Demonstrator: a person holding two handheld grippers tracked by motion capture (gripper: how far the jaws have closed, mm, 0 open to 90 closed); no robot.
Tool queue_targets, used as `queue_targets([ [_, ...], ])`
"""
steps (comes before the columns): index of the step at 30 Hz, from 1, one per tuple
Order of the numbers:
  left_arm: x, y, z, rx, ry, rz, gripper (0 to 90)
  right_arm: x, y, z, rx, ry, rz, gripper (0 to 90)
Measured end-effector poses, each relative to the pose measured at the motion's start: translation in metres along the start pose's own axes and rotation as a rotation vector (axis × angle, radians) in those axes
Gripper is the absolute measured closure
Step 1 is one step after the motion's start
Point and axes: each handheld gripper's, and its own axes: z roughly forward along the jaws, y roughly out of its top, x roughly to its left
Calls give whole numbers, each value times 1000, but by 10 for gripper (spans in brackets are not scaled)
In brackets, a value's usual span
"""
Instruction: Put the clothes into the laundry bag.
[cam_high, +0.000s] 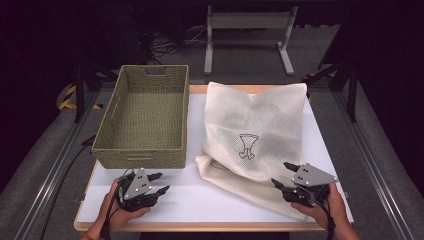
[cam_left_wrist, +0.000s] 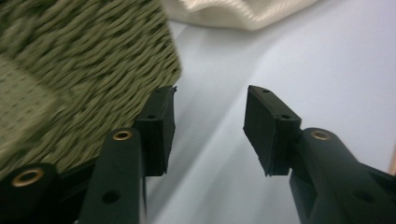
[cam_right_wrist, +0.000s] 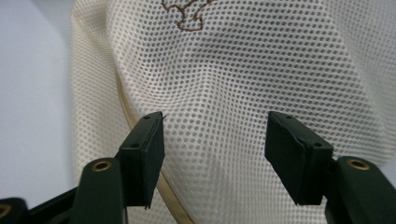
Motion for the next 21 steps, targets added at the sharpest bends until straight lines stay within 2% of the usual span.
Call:
queue_targets([
  [7, 4, -16, -16, -6, 62, -22, 354, -6, -13, -5, -5, -39, 30, 328],
  [14, 8, -29, -24, -14, 81, -42, 227, -10, -28, -6, -9, -57, 56, 262],
  [17, 12, -34, -28, -14, 90, -66, 189, -12, -36, -7, -29, -61, 88, 241],
  [19, 14, -37, -29, -16, 87, -81, 177, -12, -38, -8, -37, -70, 91, 241],
  [21, 17, -40, -30, -21, 103, -101, 141, -12, -42, -8, -71, -77, 101, 239],
])
